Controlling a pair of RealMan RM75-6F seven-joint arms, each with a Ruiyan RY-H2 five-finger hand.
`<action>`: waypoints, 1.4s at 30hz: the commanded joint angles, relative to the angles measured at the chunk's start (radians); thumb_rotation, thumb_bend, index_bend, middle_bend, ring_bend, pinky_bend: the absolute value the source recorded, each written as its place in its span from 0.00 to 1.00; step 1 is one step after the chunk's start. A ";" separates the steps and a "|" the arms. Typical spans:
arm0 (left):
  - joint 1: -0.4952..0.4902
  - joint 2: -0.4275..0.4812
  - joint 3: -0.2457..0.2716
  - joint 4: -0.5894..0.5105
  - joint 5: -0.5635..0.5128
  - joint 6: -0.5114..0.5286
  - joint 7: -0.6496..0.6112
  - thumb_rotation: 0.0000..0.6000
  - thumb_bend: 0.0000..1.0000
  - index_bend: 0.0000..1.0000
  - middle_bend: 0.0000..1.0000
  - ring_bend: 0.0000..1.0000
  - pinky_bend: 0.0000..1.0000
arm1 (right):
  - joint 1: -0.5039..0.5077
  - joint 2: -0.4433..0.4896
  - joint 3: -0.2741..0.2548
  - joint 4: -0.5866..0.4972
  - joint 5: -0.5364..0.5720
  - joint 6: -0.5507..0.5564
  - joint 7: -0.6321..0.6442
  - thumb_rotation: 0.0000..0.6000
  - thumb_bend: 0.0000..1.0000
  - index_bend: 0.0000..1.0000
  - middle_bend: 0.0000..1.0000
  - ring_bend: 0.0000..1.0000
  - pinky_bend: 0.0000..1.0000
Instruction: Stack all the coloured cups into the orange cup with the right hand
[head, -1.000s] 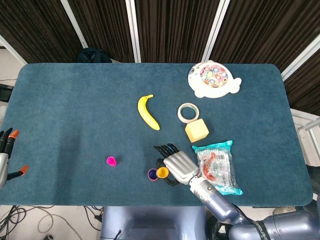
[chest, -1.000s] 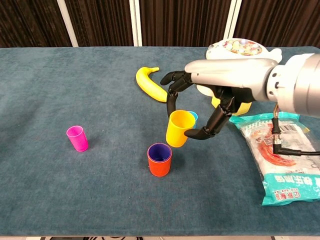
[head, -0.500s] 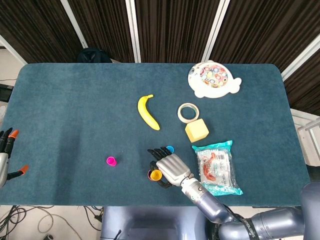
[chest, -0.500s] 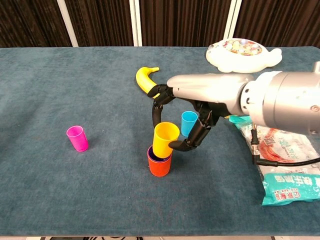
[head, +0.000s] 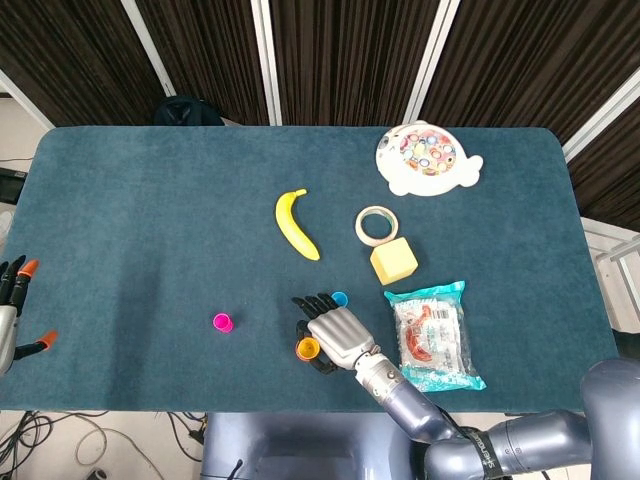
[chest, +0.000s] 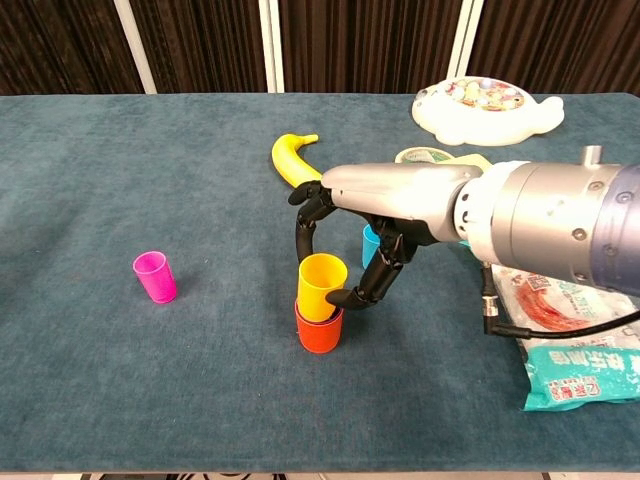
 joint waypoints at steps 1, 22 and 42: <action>0.000 0.000 0.000 0.000 -0.001 0.000 0.000 1.00 0.00 0.00 0.00 0.00 0.05 | 0.004 -0.005 0.000 0.008 0.007 -0.003 -0.001 1.00 0.43 0.48 0.00 0.00 0.04; 0.000 -0.002 -0.001 0.001 -0.003 0.002 0.003 1.00 0.00 0.00 0.00 0.00 0.05 | 0.012 -0.001 -0.009 0.031 0.017 -0.025 0.009 1.00 0.43 0.02 0.00 0.00 0.04; 0.003 -0.004 0.004 -0.004 0.005 0.008 0.014 1.00 0.00 0.00 0.00 0.00 0.05 | -0.008 0.060 0.036 0.179 0.131 -0.047 0.083 1.00 0.43 0.17 0.00 0.00 0.04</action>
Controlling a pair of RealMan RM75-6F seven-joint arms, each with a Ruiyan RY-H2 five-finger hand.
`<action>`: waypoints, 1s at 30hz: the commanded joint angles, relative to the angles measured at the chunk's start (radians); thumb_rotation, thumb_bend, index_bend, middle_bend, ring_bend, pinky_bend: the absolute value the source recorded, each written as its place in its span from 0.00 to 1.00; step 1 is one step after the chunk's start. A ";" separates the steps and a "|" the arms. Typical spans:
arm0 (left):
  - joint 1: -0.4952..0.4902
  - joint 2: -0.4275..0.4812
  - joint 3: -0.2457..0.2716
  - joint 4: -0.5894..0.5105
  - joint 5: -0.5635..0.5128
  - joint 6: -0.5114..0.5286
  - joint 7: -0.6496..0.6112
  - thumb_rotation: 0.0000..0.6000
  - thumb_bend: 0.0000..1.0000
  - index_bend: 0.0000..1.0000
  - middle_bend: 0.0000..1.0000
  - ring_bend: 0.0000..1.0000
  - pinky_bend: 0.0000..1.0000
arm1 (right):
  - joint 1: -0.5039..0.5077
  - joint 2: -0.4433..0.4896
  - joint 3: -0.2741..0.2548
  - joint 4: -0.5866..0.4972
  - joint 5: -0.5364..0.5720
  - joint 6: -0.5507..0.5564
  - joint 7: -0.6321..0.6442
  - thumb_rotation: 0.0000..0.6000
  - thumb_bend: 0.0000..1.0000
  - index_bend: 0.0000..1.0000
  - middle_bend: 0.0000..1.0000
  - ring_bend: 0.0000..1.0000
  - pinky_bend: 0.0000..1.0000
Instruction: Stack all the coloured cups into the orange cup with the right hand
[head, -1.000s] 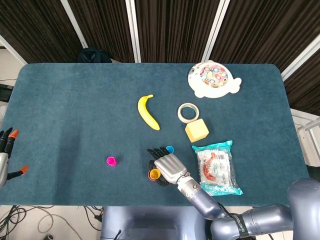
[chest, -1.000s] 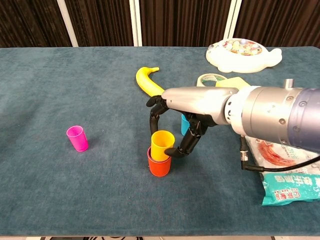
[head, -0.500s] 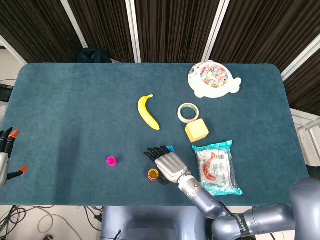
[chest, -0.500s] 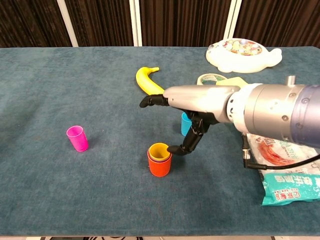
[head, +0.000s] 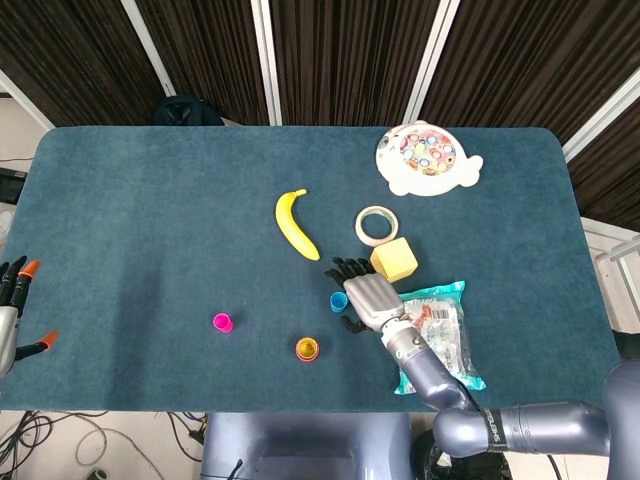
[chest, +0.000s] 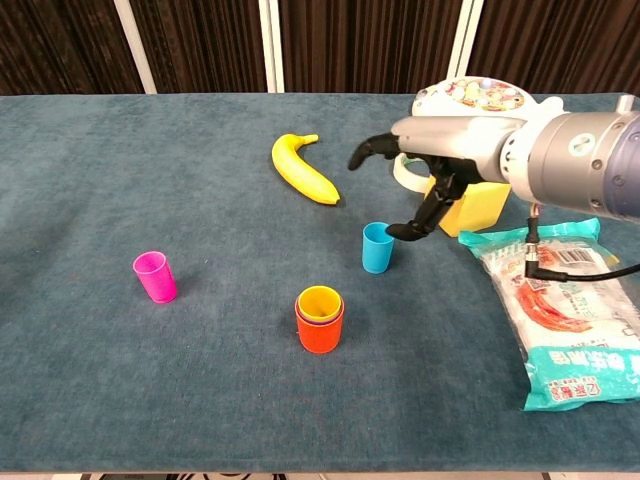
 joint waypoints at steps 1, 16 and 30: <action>0.001 0.000 0.000 0.000 -0.001 0.001 0.003 1.00 0.00 0.00 0.00 0.00 0.05 | 0.005 -0.014 -0.008 0.050 0.024 -0.029 0.007 1.00 0.43 0.18 0.00 0.00 0.04; 0.000 -0.002 -0.003 0.003 -0.006 -0.001 0.004 1.00 0.00 0.00 0.00 0.00 0.05 | 0.018 -0.092 -0.011 0.170 0.039 -0.048 0.009 1.00 0.43 0.31 0.00 0.01 0.04; 0.000 -0.004 -0.003 0.003 -0.005 0.000 0.008 1.00 0.00 0.00 0.00 0.00 0.05 | 0.019 -0.129 0.001 0.203 0.029 -0.044 0.019 1.00 0.43 0.39 0.00 0.02 0.06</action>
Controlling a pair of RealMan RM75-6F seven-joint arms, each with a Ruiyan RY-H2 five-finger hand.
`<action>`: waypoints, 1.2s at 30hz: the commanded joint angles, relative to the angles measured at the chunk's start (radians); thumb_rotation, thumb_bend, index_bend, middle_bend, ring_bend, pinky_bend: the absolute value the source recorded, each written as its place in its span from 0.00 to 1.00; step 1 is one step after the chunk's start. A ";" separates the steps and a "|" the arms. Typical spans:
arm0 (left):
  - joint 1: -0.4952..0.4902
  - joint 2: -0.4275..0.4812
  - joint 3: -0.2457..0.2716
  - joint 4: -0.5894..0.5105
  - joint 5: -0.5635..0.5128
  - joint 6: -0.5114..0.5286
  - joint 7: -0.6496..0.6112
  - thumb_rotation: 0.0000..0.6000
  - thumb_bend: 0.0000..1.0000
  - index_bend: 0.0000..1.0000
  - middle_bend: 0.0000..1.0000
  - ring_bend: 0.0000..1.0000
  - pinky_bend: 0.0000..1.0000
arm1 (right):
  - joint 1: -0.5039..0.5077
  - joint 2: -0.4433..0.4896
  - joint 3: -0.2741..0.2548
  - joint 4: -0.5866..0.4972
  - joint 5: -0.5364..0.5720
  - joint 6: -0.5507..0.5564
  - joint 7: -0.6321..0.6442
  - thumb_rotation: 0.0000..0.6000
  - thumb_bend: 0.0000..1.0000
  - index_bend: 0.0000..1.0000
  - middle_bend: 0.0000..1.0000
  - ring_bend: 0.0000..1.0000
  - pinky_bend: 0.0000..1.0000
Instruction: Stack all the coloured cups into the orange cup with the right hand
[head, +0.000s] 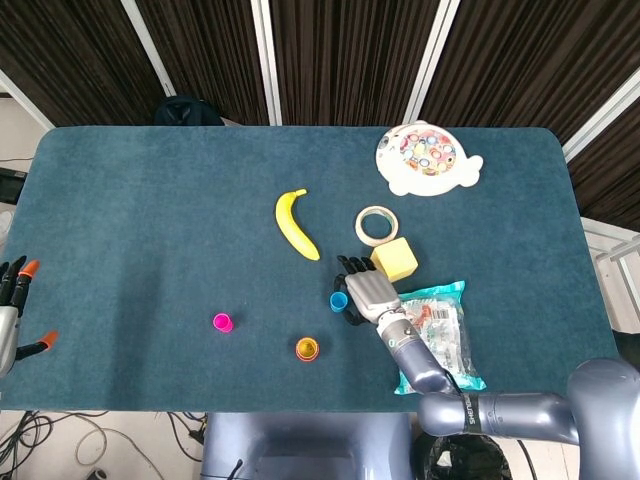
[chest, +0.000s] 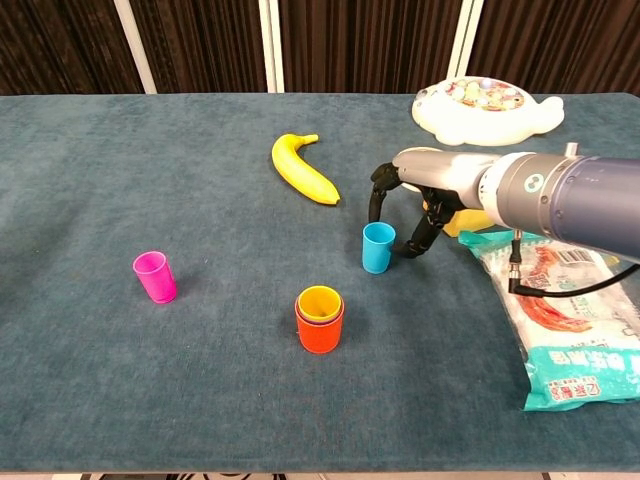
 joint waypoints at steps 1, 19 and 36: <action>0.000 0.000 0.000 0.000 0.000 0.000 0.000 1.00 0.00 0.00 0.00 0.00 0.05 | 0.000 -0.005 0.003 0.005 -0.001 0.002 0.002 1.00 0.43 0.39 0.00 0.02 0.06; -0.001 -0.002 0.000 0.002 0.001 -0.001 0.000 1.00 0.00 0.00 0.00 0.00 0.05 | 0.000 -0.036 0.015 0.029 -0.002 0.006 0.004 1.00 0.43 0.46 0.00 0.04 0.08; -0.001 -0.004 0.003 0.002 0.010 0.003 -0.002 1.00 0.00 0.00 0.00 0.00 0.05 | -0.057 0.204 0.023 -0.327 -0.128 0.041 0.027 1.00 0.43 0.46 0.00 0.04 0.08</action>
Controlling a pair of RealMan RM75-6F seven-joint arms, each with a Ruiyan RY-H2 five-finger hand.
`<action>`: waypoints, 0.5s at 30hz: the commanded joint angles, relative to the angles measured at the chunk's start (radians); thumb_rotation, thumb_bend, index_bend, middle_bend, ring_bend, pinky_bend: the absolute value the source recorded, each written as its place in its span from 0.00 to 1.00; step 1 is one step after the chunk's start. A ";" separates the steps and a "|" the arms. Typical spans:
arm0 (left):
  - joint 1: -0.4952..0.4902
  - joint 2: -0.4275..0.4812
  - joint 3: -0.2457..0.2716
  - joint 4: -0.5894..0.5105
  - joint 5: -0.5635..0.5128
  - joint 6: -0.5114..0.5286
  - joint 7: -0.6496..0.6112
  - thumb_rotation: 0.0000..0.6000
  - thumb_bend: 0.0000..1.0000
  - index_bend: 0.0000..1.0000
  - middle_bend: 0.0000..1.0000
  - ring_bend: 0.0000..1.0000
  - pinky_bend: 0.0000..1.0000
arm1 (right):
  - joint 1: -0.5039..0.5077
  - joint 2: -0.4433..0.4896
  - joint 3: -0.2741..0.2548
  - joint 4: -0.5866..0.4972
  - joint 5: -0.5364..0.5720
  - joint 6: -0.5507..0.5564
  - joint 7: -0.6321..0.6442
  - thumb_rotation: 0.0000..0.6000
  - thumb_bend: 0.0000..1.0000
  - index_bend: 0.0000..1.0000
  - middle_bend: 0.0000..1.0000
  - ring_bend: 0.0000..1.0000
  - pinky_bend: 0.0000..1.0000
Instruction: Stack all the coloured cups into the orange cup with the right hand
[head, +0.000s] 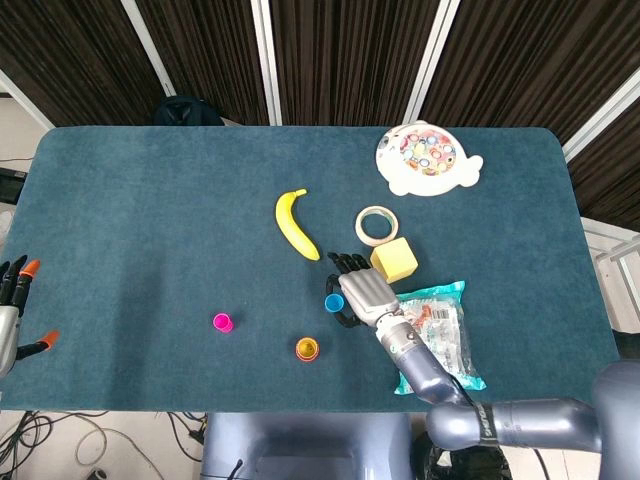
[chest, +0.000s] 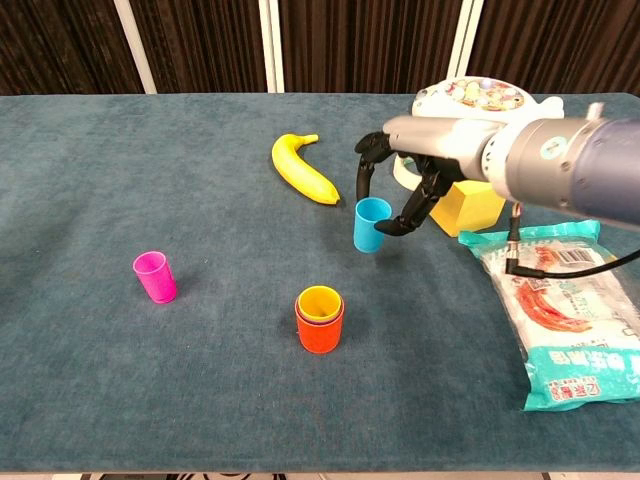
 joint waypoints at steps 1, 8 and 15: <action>0.000 -0.001 0.002 -0.001 0.002 0.001 0.001 1.00 0.00 0.00 0.00 0.00 0.05 | -0.038 0.122 -0.014 -0.179 -0.064 -0.004 0.022 1.00 0.43 0.46 0.00 0.04 0.08; 0.000 -0.003 0.004 -0.002 0.007 0.001 0.003 1.00 0.00 0.00 0.00 0.00 0.05 | -0.075 0.198 -0.049 -0.321 -0.159 -0.013 0.047 1.00 0.43 0.46 0.00 0.04 0.08; -0.001 -0.003 0.003 0.000 0.007 -0.001 -0.001 1.00 0.00 0.00 0.00 0.00 0.05 | -0.085 0.183 -0.064 -0.349 -0.214 -0.006 0.052 1.00 0.43 0.47 0.00 0.04 0.08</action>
